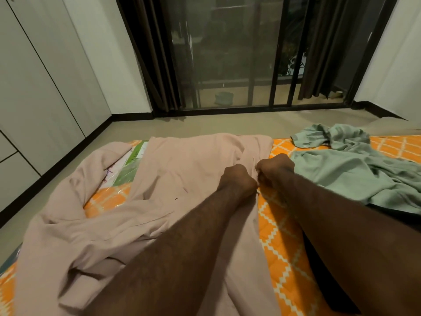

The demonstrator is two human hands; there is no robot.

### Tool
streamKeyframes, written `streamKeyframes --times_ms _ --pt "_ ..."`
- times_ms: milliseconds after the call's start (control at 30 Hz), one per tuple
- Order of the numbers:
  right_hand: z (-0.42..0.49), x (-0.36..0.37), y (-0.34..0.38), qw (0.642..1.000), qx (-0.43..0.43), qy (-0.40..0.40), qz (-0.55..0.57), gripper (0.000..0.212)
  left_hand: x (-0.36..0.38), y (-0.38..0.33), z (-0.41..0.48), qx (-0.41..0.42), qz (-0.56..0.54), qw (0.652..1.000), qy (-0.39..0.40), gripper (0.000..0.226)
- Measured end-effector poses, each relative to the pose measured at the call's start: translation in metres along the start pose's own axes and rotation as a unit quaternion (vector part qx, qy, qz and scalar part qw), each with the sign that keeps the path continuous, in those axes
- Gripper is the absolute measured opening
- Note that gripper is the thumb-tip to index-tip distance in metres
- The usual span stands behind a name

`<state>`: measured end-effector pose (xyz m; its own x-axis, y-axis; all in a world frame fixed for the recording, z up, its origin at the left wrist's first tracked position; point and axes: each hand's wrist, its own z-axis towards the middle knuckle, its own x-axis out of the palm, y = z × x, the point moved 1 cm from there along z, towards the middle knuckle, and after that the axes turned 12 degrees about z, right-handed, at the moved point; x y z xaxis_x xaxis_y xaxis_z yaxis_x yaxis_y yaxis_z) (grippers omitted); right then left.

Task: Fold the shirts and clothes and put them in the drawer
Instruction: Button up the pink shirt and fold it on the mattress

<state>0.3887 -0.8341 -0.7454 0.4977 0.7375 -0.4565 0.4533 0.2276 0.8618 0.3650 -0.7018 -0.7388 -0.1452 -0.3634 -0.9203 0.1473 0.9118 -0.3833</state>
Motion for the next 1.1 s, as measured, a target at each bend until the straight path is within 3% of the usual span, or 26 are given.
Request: streamKeyframes --times_ms 100,267,367,533,667,767,800,867,967,1100 --pt "0.002 0.002 0.005 0.99 0.056 0.003 0.131 0.031 -0.007 -0.004 0.002 0.037 0.002 0.999 0.012 0.033" --pt "0.004 0.015 0.024 0.925 0.108 0.04 0.363 0.022 -0.031 0.002 -0.002 0.073 -0.038 0.996 -0.027 0.024" --pt "-0.001 0.029 0.044 0.915 0.091 0.089 0.382 0.02 -0.042 0.014 -0.002 0.083 -0.07 0.993 -0.049 0.011" --pt "-0.012 0.062 0.087 0.914 0.007 0.129 0.385 0.011 -0.049 0.044 0.004 0.014 -0.159 0.982 -0.105 0.023" --pt "-0.017 0.092 0.093 0.95 -0.023 0.227 0.214 0.032 -0.05 0.076 0.002 -0.058 -0.18 0.976 -0.107 0.027" --pt "-0.01 0.094 0.074 0.963 -0.172 0.206 -0.016 0.04 -0.043 0.103 0.001 -0.106 -0.173 0.977 -0.067 0.041" --pt "-0.013 0.093 0.064 0.948 -0.232 0.182 -0.119 0.045 -0.041 0.11 0.001 -0.11 -0.193 0.974 -0.052 0.05" --pt "-0.016 0.094 0.044 0.913 -0.271 0.169 -0.254 0.053 -0.04 0.116 -0.003 -0.092 -0.221 0.971 -0.02 0.07" --pt "-0.018 0.09 0.025 0.892 -0.27 0.174 -0.318 0.058 -0.048 0.108 -0.015 -0.018 -0.113 0.992 0.053 0.075" --pt "-0.038 0.074 0.01 0.878 -0.274 0.198 -0.34 0.059 -0.055 0.1 -0.045 0.043 -0.034 0.99 0.13 0.078"
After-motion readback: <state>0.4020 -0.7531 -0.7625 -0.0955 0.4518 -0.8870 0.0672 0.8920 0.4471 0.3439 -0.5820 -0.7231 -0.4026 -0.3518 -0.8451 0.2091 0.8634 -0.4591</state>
